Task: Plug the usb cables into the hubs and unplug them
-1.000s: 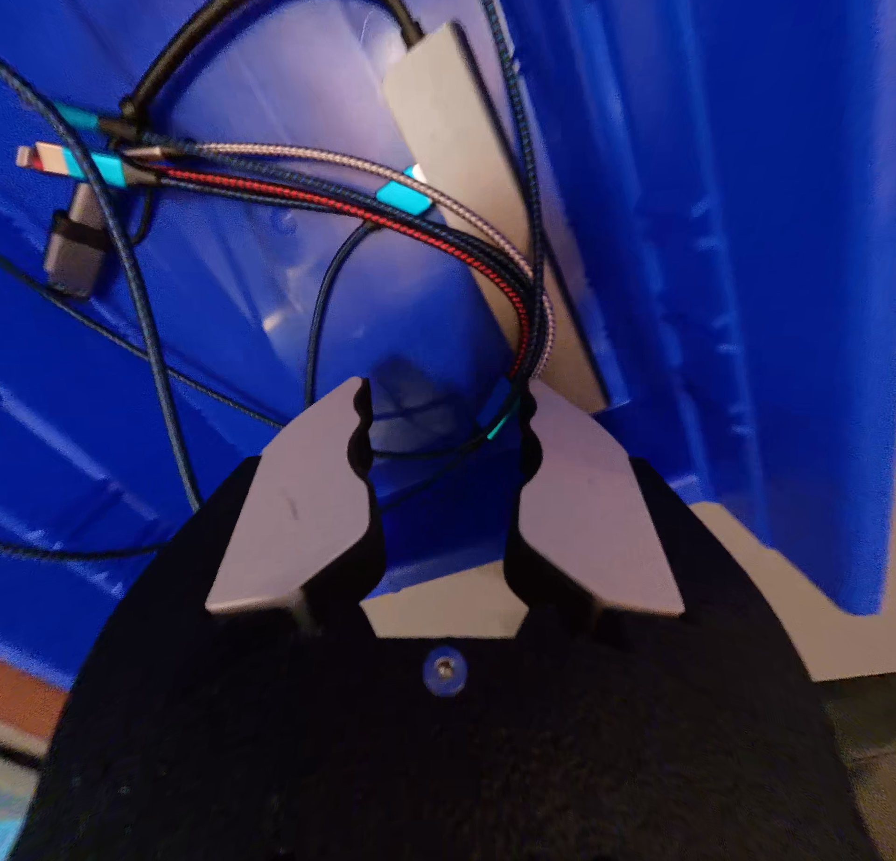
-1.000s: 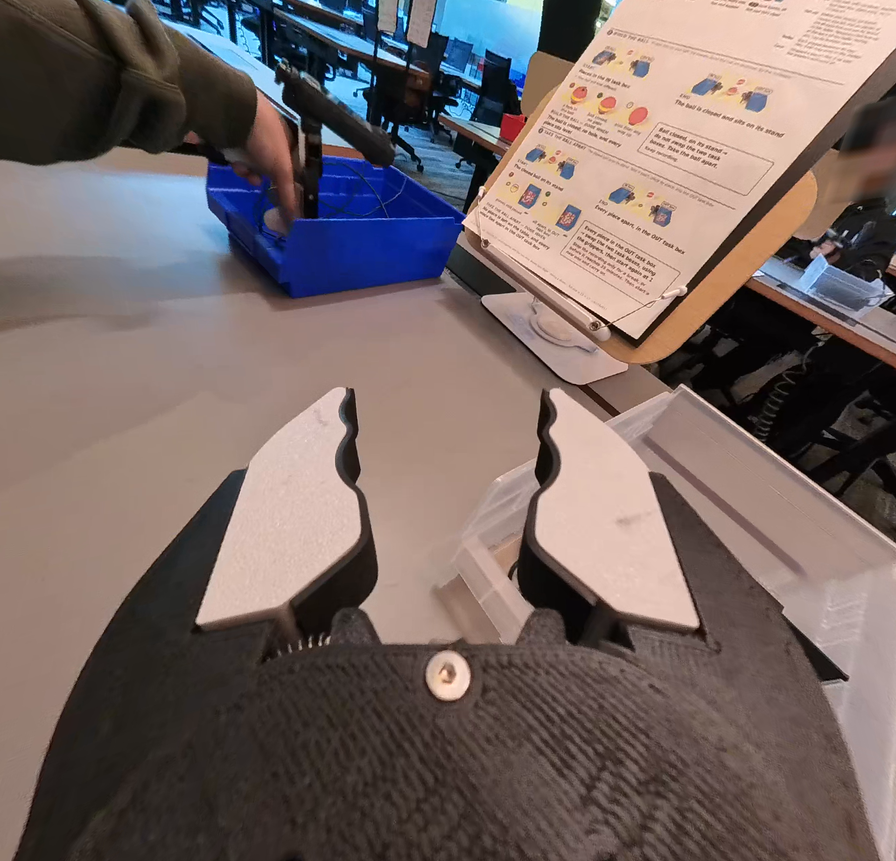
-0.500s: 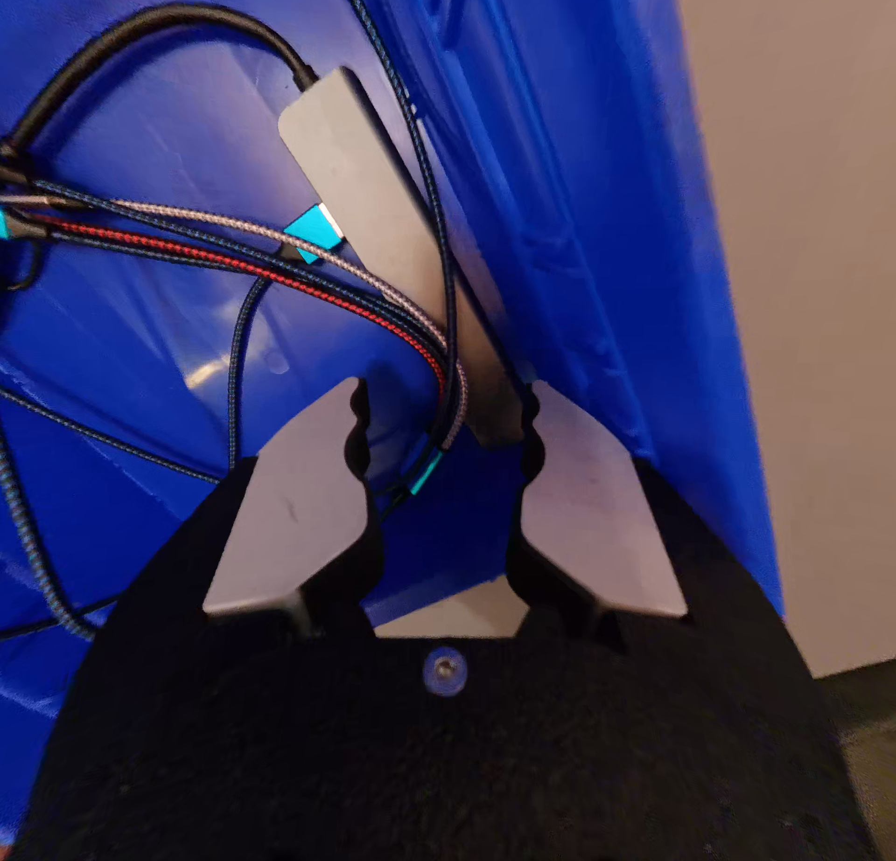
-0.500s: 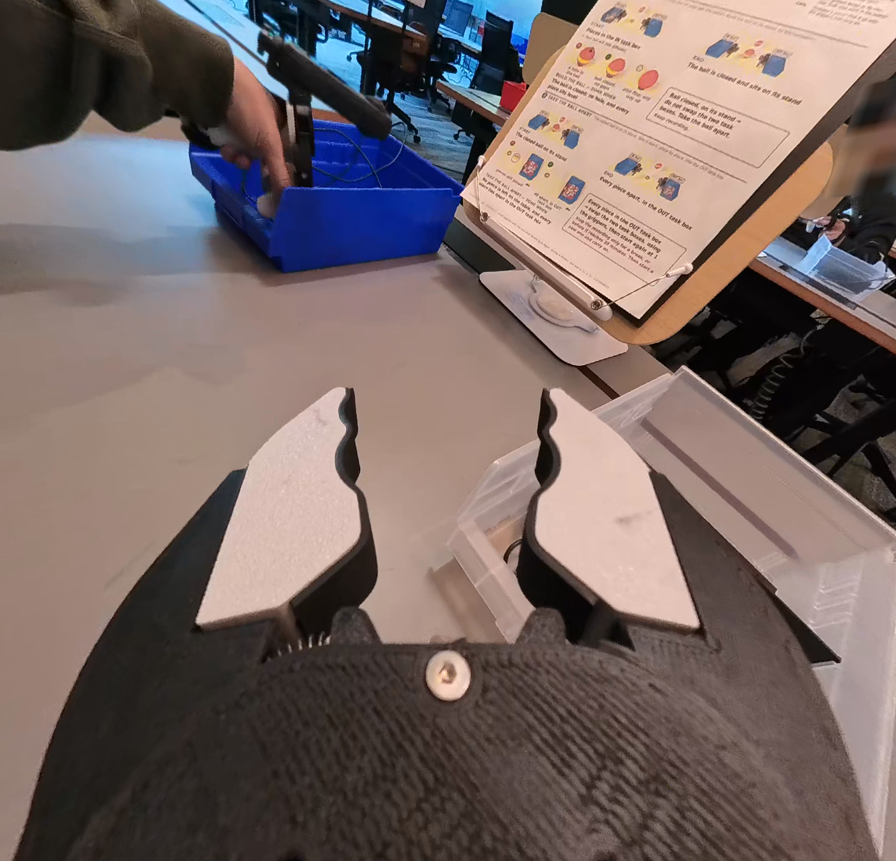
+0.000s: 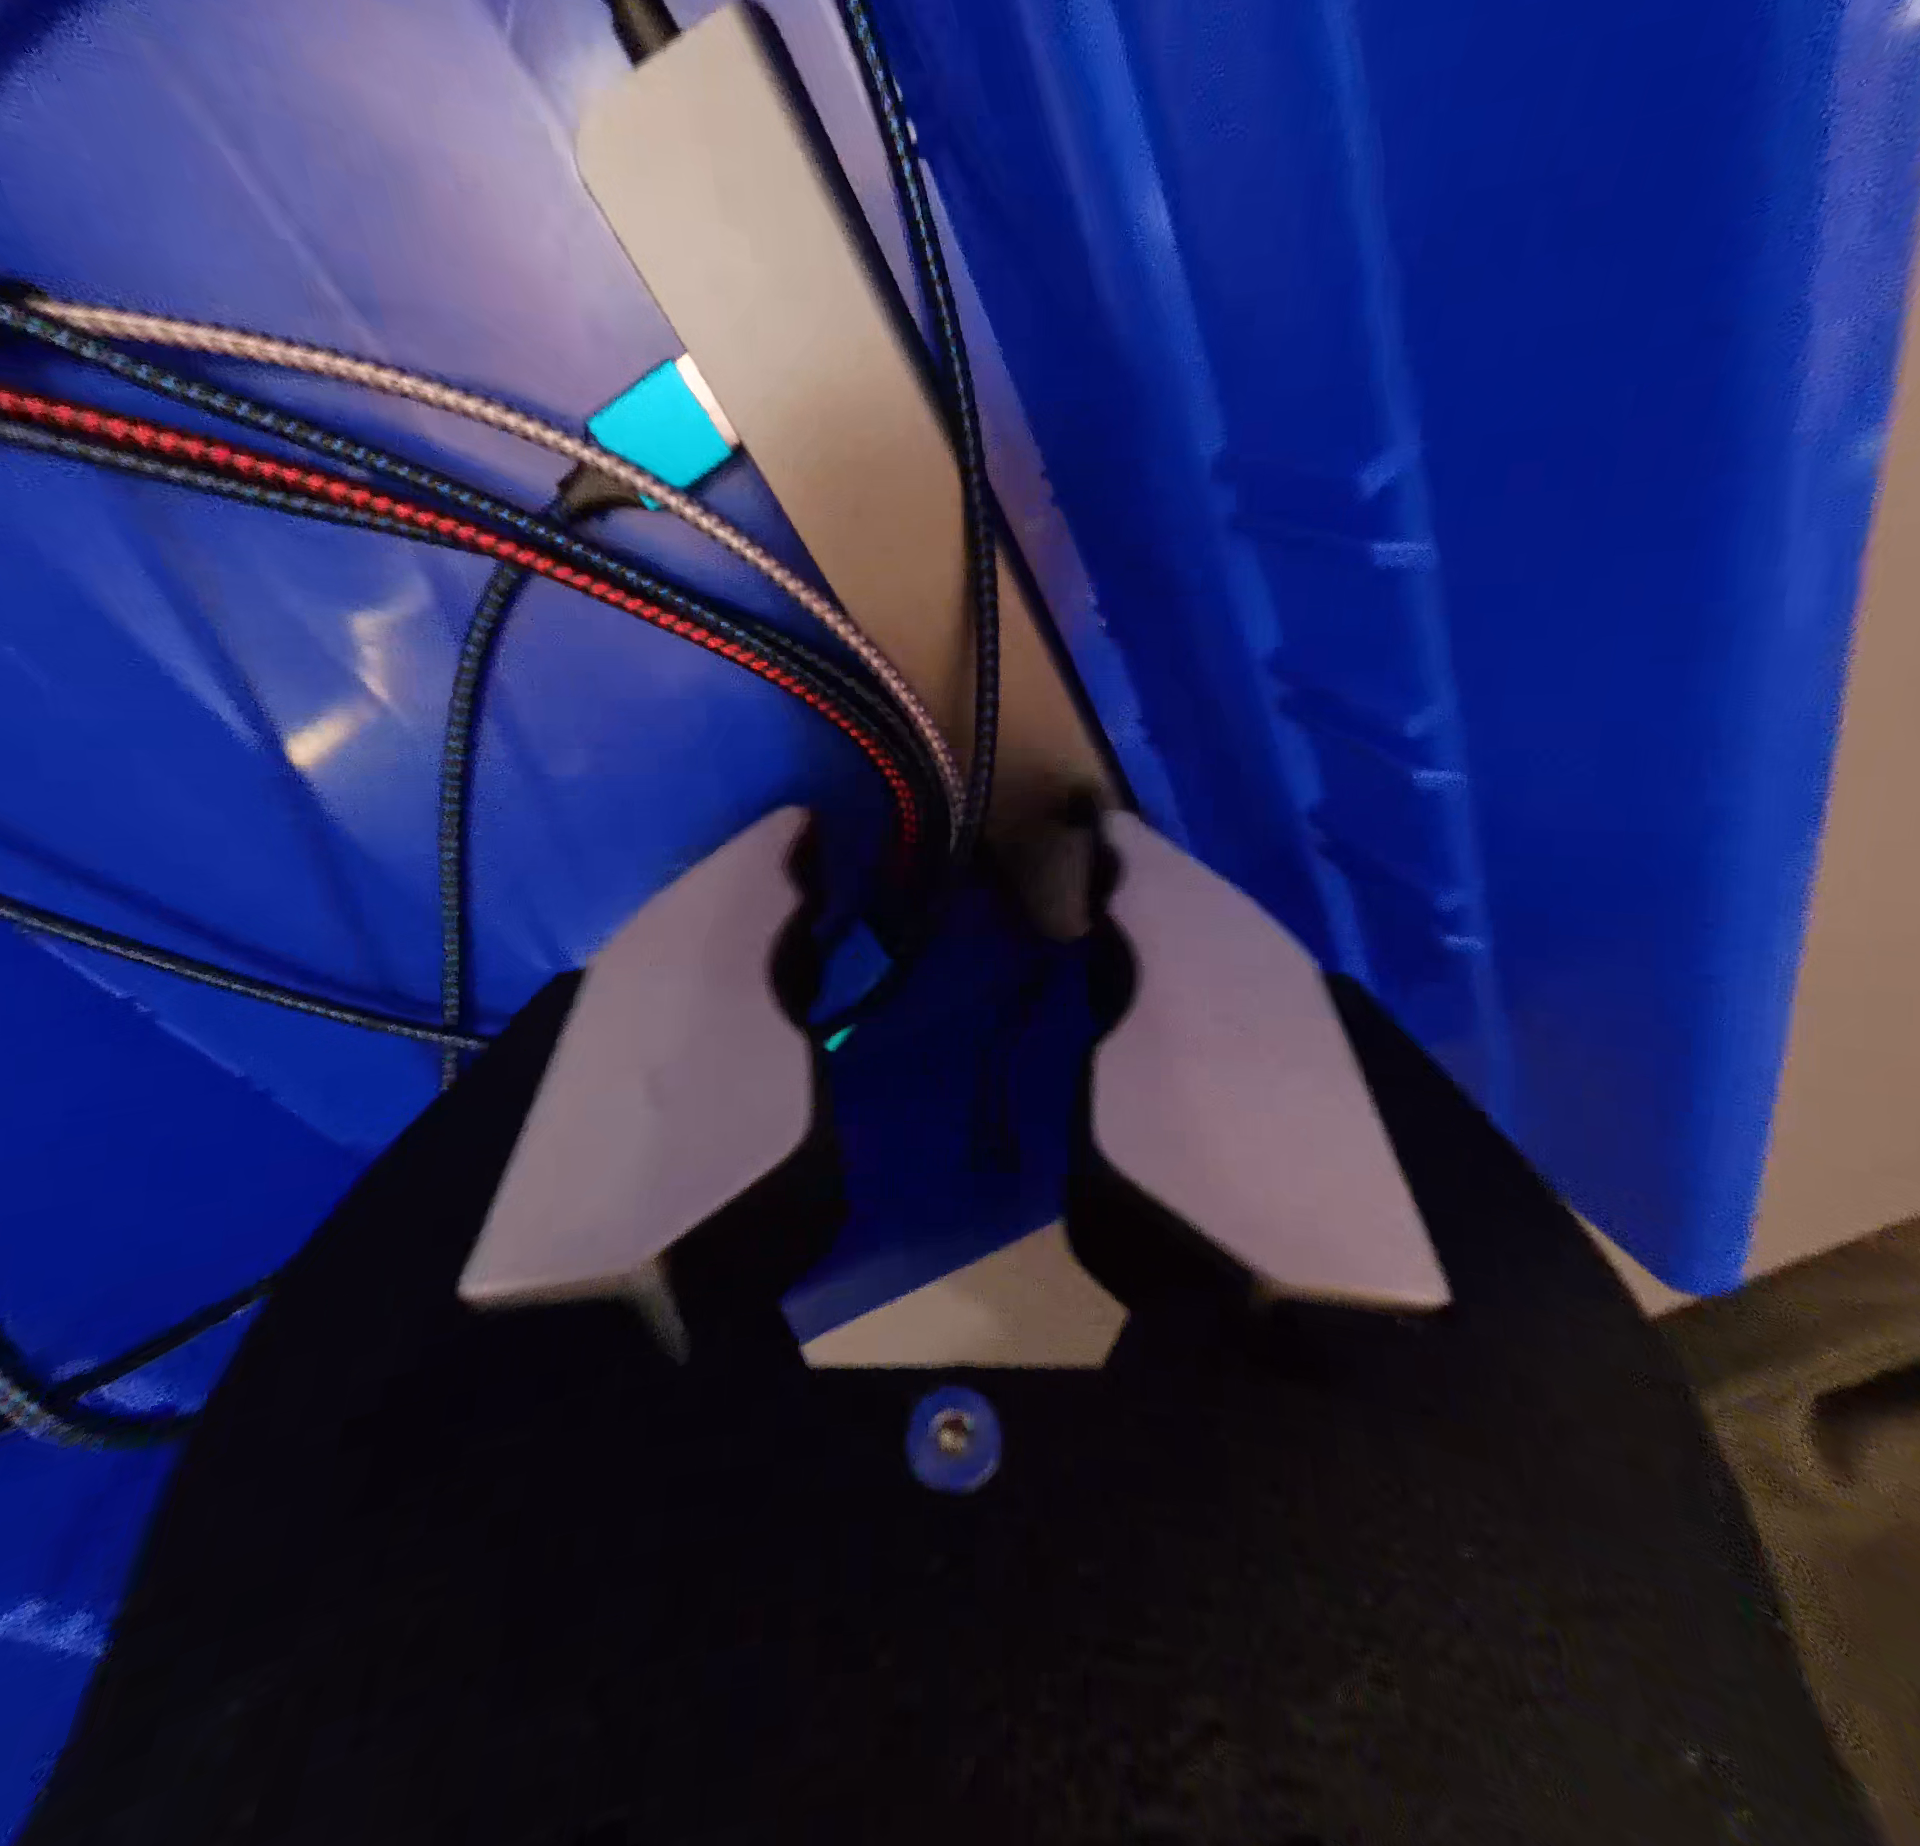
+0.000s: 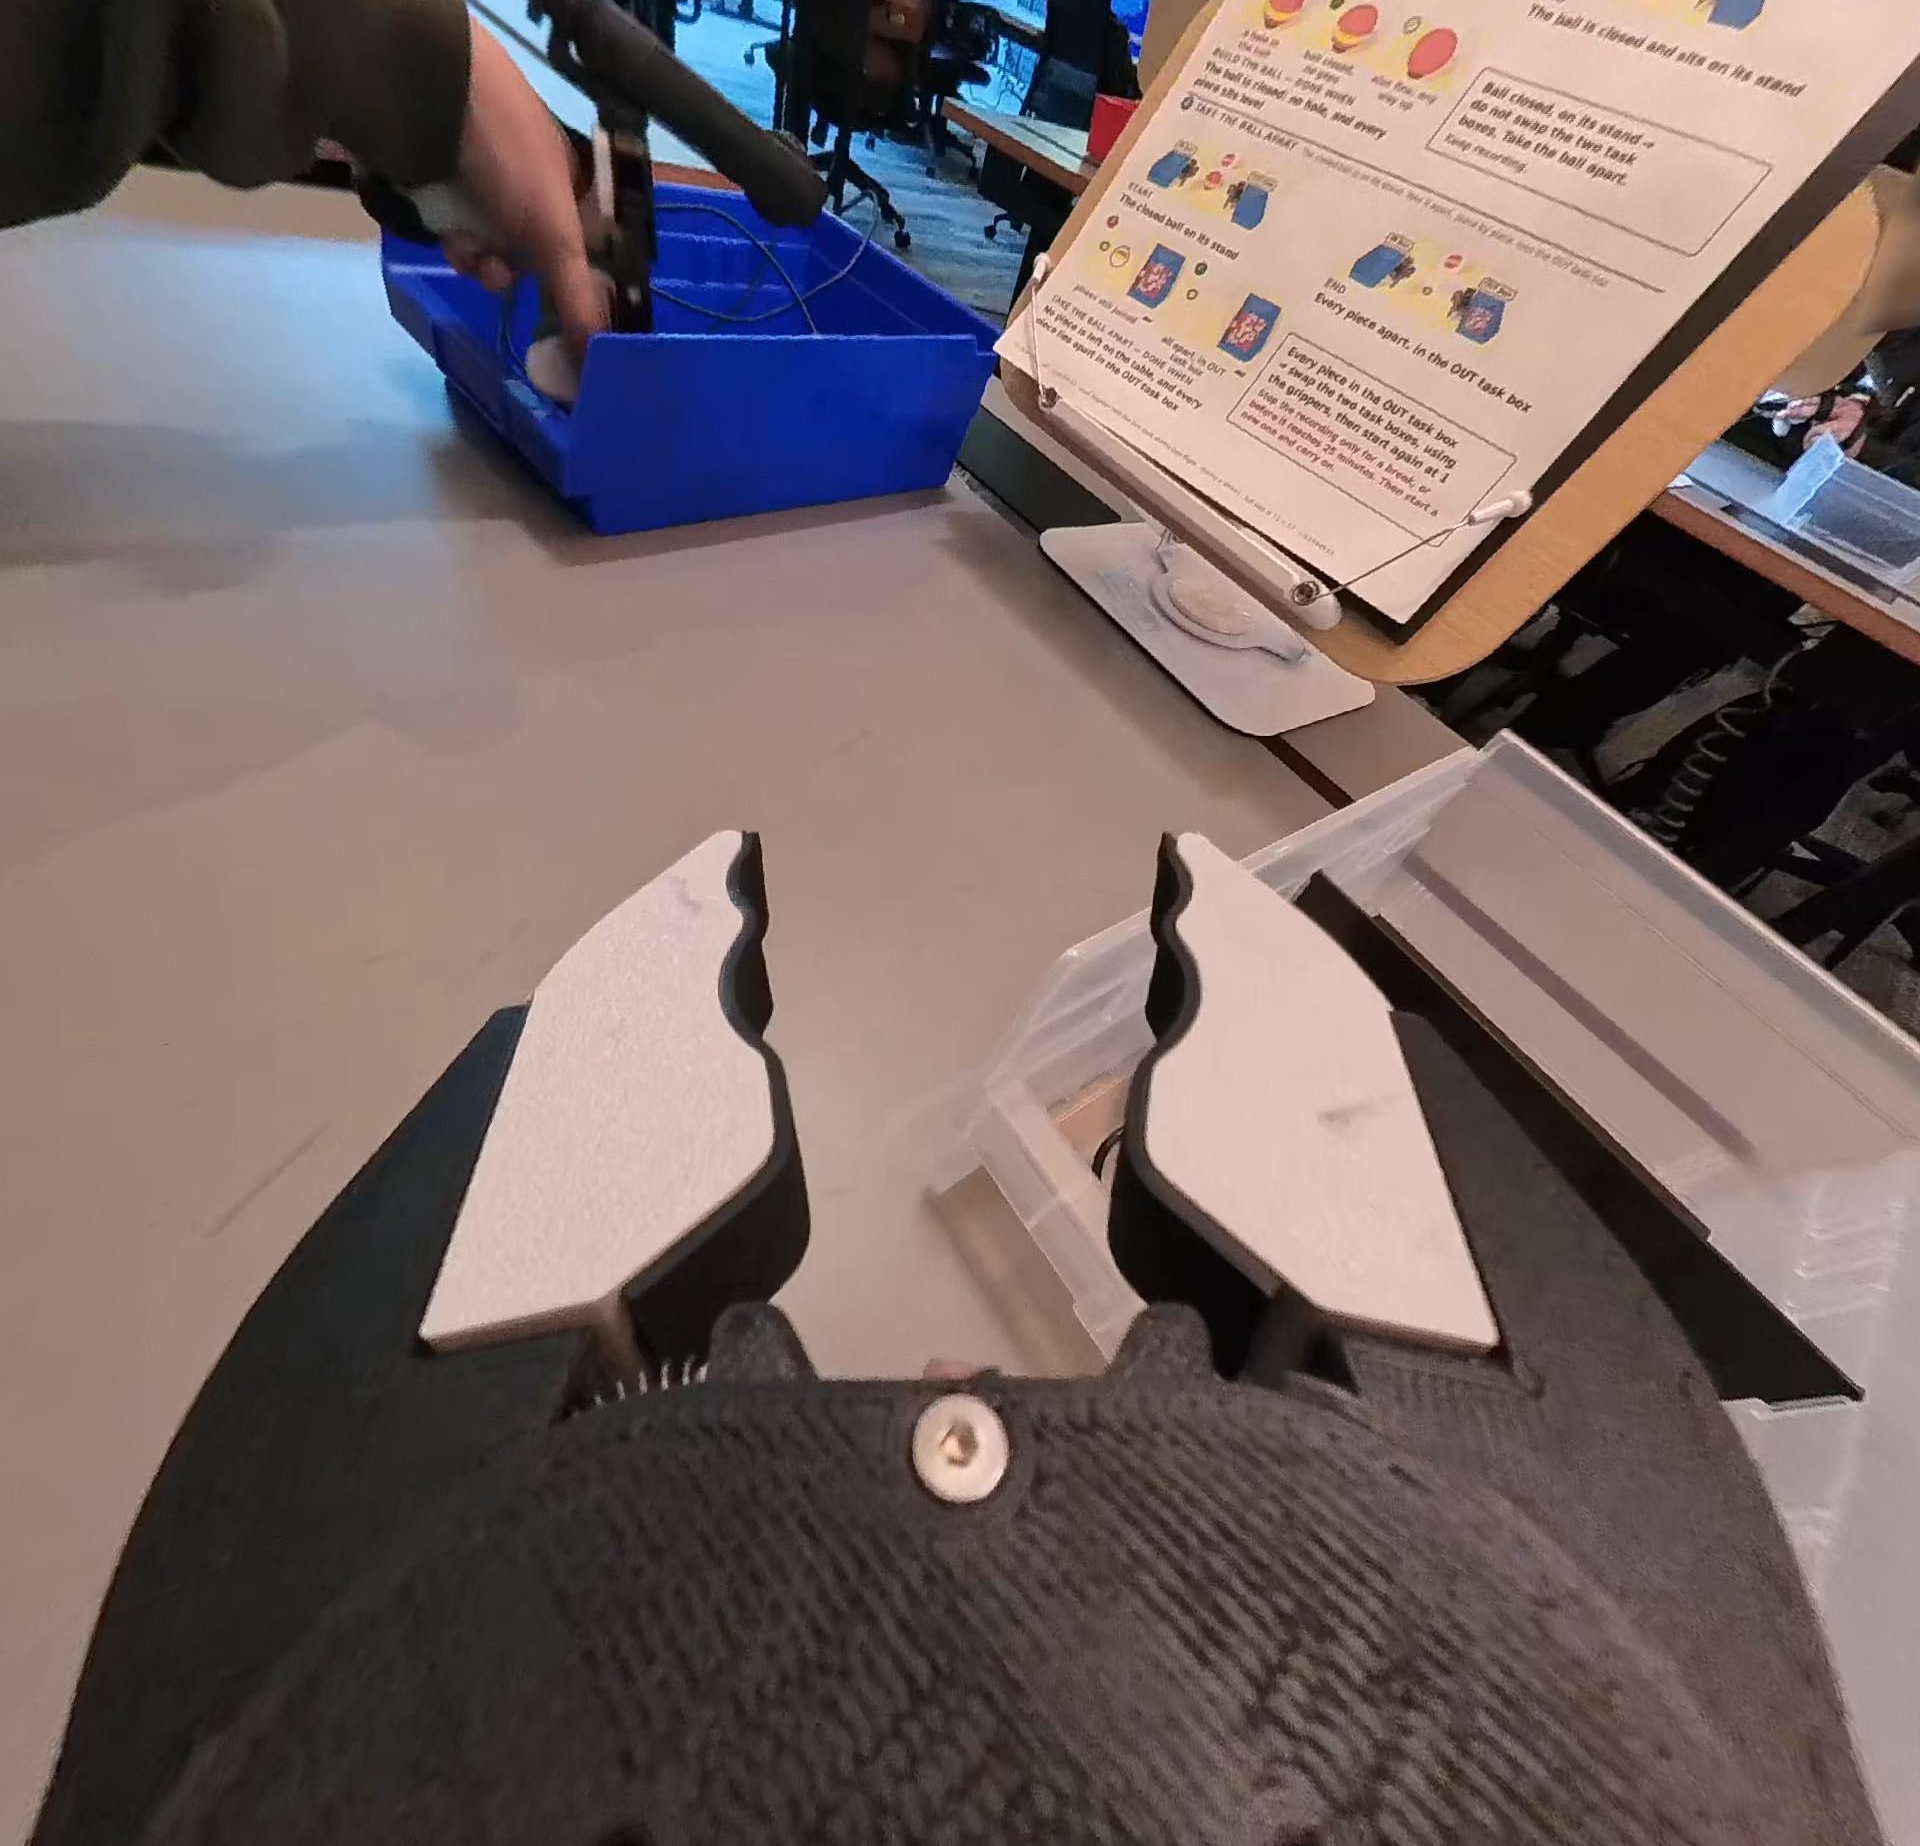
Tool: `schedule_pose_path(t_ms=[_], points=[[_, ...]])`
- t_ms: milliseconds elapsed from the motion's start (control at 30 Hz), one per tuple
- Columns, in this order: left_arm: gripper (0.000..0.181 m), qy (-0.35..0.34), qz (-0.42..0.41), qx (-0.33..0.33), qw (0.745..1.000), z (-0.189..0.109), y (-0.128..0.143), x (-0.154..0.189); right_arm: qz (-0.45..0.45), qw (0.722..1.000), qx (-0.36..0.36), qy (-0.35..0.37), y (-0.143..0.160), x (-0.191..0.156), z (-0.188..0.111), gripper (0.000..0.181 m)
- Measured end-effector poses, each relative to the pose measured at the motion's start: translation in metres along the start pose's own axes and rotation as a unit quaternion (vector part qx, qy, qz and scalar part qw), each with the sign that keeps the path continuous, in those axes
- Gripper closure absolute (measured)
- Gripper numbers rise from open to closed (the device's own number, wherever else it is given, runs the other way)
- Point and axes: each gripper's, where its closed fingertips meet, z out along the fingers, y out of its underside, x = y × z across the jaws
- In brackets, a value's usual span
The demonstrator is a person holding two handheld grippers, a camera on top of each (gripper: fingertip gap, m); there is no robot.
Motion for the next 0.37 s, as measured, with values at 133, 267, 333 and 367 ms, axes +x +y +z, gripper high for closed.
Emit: schedule_pose_path(t_ms=[133,267,333,367], points=[[0.12,-0.001,-0.01,0.044,0.999,-0.011,-0.013,0.004,-0.008,1.0,-0.008,-0.004,0.003,-0.001,0.002,0.11],[0.119,-0.048,-0.03,0.019,0.998,0.0,-0.013,-0.003,-0.004,1.0,-0.011,-0.009,0.005,-0.003,0.005,0.11],[0.137,-0.024,-0.036,0.022,0.999,0.007,-0.014,0.005,-0.008,1.0,-0.017,-0.007,0.007,-0.003,0.005,0.109],[0.135,-0.018,-0.043,0.032,0.998,0.008,-0.017,0.007,-0.009,1.0,-0.017,-0.007,0.007,-0.002,0.004,0.109]])
